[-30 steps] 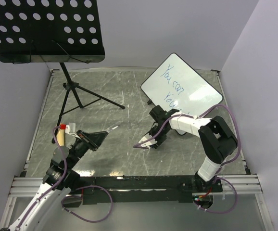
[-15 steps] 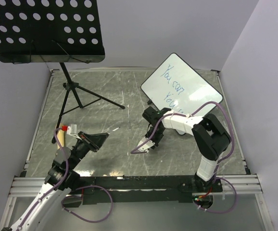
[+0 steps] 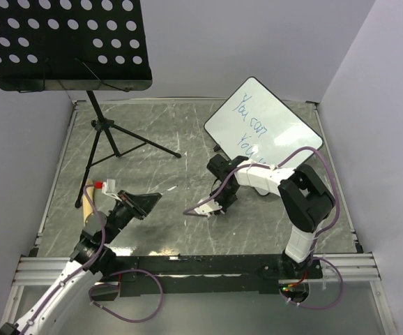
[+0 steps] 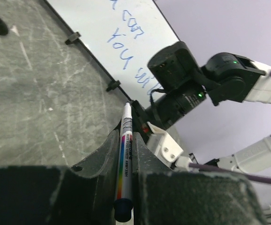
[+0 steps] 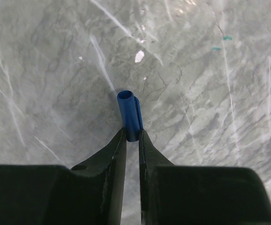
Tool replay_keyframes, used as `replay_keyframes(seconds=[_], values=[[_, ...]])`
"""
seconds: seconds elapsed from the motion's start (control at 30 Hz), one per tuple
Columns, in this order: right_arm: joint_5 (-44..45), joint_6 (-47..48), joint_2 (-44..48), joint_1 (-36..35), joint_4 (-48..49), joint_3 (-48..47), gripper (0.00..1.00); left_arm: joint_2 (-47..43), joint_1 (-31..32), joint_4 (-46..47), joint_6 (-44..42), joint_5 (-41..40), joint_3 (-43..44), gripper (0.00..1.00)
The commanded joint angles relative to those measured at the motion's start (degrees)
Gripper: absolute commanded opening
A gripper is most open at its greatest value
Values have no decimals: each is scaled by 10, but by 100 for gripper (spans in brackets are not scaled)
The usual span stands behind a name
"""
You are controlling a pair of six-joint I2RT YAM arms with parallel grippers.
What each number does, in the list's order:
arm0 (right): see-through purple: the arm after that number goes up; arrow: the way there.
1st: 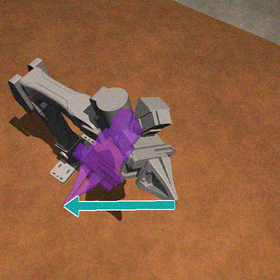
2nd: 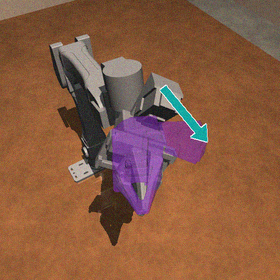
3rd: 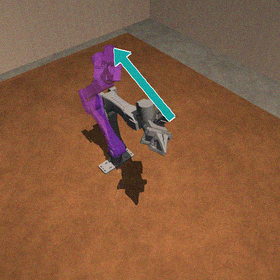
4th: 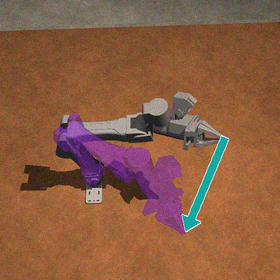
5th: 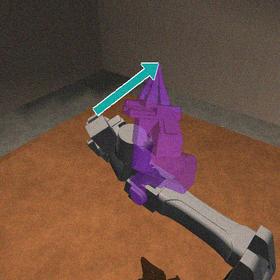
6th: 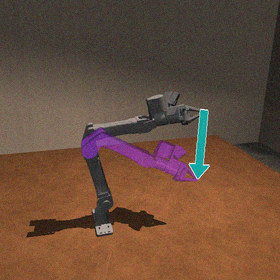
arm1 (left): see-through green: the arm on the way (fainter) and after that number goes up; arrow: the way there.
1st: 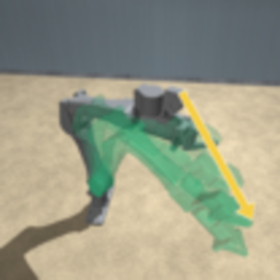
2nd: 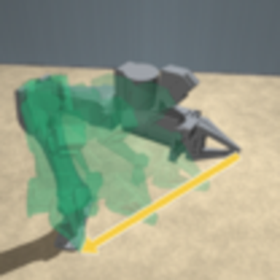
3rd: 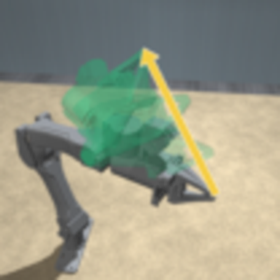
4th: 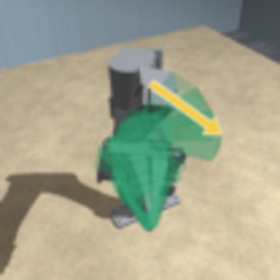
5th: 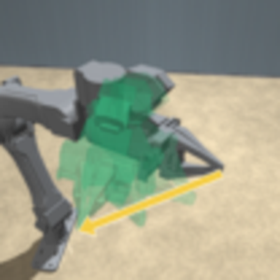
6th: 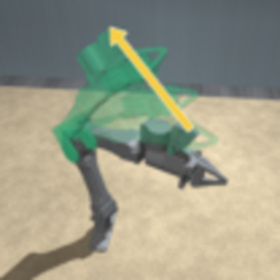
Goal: Write a sentence on the whiteboard
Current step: Pick up the pen cap from the center of the board, then insert the whiteboard marker without the cap into the pen cap.
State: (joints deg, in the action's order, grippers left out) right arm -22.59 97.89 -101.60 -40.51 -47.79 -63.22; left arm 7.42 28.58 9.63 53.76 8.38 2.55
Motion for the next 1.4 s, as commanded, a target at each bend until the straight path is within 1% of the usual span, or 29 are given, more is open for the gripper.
replay_keyframes(seconds=[0.0, 0.03, 0.1, 0.13, 0.2, 0.23, 0.27, 0.33, 0.43, 0.6, 0.77, 0.97, 1.37], values=[[-49, -127, 15, 21, -1, 0, 7, 70, -2, 150, 22, 44, -43, 1], [-54, -167, 17, 25, -5, -5, 6, 86, -1, 197, 24, 51, -52, 1], [-65, -208, 18, 32, -5, -18, 6, 144, -2, 244, 25, 72, -62, 1], [-67, -240, 19, 37, -2, -21, 6, 185, -2, 285, 22, 80, -65, 1], [-76, -281, 21, 48, -1, -29, 6, 227, -1, 329, 20, 102, -67, 1], [-79, -290, 22, 51, -3, -31, 5, 269, 0, 347, 19, 108, -65, 1], [-90, -297, 23, 58, -5, -38, 5, 290, 1, 376, 16, 114, -62, 1], [-100, -318, 25, 62, -4, -45, 5, 346, 1, 400, 9, 133, -51, 1], [-114, -336, 23, 70, -12, -66, 4, 398, 2, 427, -1, 151, -36, 1], [-126, -358, 14, 76, -26, -106, 4, 445, 4, 404, -29, 169, -3, 1], [-138, -369, 7, 74, -36, -133, 4, 485, 10, 411, -42, 189, 12, 1], [-131, -374, 3, 63, -41, -139, 3, 518, 16, 456, -34, 199, 18, 1], [-132, -382, -4, 33, -35, -139, 3, 558, 30, 487, -29, 178, 33, 1]])
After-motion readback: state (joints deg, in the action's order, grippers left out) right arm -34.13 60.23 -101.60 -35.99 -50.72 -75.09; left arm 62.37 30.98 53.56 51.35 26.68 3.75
